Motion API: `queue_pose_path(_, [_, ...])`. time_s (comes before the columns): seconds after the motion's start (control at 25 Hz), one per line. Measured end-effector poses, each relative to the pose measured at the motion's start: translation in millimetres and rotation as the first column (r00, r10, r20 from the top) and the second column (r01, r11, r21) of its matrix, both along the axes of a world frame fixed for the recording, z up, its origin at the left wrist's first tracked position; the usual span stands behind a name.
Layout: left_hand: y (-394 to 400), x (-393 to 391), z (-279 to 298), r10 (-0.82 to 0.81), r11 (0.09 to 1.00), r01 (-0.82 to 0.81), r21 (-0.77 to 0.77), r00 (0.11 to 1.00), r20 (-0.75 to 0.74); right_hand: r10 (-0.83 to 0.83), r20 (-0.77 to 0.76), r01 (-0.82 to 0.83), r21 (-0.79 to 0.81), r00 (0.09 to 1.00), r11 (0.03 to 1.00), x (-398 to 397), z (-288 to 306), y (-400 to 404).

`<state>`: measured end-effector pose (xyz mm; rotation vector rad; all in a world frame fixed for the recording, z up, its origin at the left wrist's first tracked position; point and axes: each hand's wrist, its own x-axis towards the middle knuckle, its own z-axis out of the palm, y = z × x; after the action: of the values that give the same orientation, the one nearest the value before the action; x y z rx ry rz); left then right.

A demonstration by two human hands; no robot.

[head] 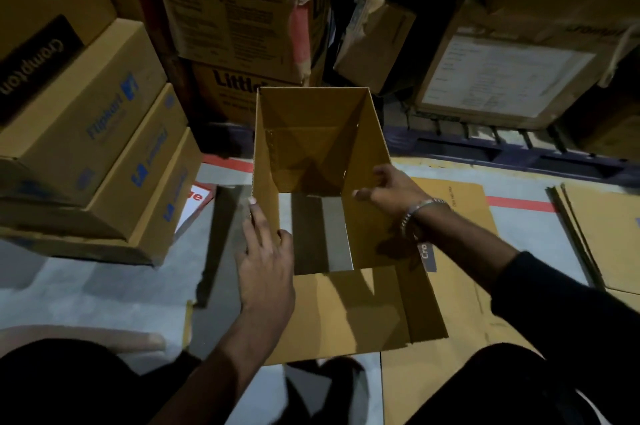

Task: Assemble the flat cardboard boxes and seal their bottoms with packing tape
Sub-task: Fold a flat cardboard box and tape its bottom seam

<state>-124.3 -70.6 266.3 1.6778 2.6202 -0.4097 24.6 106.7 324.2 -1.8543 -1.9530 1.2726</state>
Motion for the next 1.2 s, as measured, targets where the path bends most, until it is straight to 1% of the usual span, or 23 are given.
queue_pose_path(0.08, [1.8, 0.1, 7.7, 0.031, 0.999, -0.031, -0.017, 0.999, 0.037, 0.132, 0.197, -0.159, 0.127, 0.971, 0.979, -17.0, -1.1, 32.5])
queue_pose_path(0.16, [4.4, -4.6, 12.2, 0.057, 0.998, -0.056, -0.026, 0.997, 0.049, 0.224, 0.335, -0.280, 0.129, 0.915, 0.951, -35.8, -10.6, 71.9])
queue_pose_path(0.2, [5.7, -7.0, 12.8, 0.055, 0.998, -0.053, -0.026, 0.997, 0.052, 0.239, 0.370, -0.302, 0.120, 0.897, 0.946, -44.6, -15.6, 90.7])
queue_pose_path(0.36, [5.8, -9.8, 5.7, -0.003, 1.000, 0.004, -0.028, 0.999, 0.050, 0.229, 0.397, -0.328, 0.202, 0.889, 0.923, -80.7, -36.6, 157.5])
queue_pose_path(0.48, [7.1, -10.1, -1.6, 0.003, 0.999, -0.002, -0.032, 0.999, 0.036, 0.236, 0.493, -0.421, 0.308, 0.838, 0.853, -103.6, -40.2, 191.5])
queue_pose_path(0.6, [10.9, -14.2, -11.6, 0.037, 0.999, -0.035, -0.033, 0.999, 0.039, 0.209, 0.522, -0.444, 0.380, 0.827, 0.811, -106.1, -45.5, 202.0])
queue_pose_path(0.64, [12.2, -14.9, -13.5, 0.047, 0.999, -0.045, -0.025, 0.998, 0.046, 0.206, 0.543, -0.475, 0.416, 0.814, 0.776, -104.9, -50.2, 197.6])
queue_pose_path(0.72, [13.7, -14.1, -13.7, 0.046, 0.999, -0.045, -0.012, 0.997, 0.060, 0.231, 0.611, -0.572, 0.451, 0.757, 0.685, -98.3, -66.6, 183.2])
queue_pose_path(0.76, [14.2, -13.3, -13.7, 0.032, 0.999, -0.031, -0.018, 0.998, 0.062, 0.249, 0.645, -0.618, 0.441, 0.722, 0.651, -94.0, -79.8, 174.1])
queue_pose_path(0.8, [14.7, -12.6, -13.5, 0.011, 1.000, -0.009, -0.027, 0.998, 0.065, 0.276, 0.678, -0.657, 0.400, 0.681, 0.639, -89.7, -94.8, 164.3])
queue_pose_path(0.84, [15.0, -10.7, -12.8, -0.008, 0.999, 0.010, -0.040, 0.998, 0.069, 0.314, 0.692, -0.669, 0.325, 0.650, 0.669, -85.0, -109.6, 154.5])
queue_pose_path(0.92, [17.4, -4.3, -10.7, -0.036, 0.997, 0.040, -0.063, 0.998, 0.060, 0.391, 0.686, -0.636, 0.136, 0.614, 0.760, -76.7, -132.4, 139.2])
queue_pose_path(1.0, [23.1, 11.3, -10.4, -0.080, 0.992, 0.085, -0.091, 0.995, 0.056, 0.445, 0.689, -0.623, 0.011, 0.571, 0.782, -71.0, -144.4, 130.2])
queue_pose_path(1.12, [34.7, 45.3, -18.4, -0.155, 0.971, 0.171, -0.165, 0.982, 0.107, 0.511, 0.663, -0.625, -0.083, 0.547, 0.776, -64.5, -138.7, 122.4])
queue_pose_path(1.2, [41.1, 60.0, -31.4, -0.180, 0.961, 0.206, -0.185, 0.973, 0.147, 0.505, 0.688, -0.645, -0.071, 0.521, 0.761, -61.0, -124.9, 113.9])
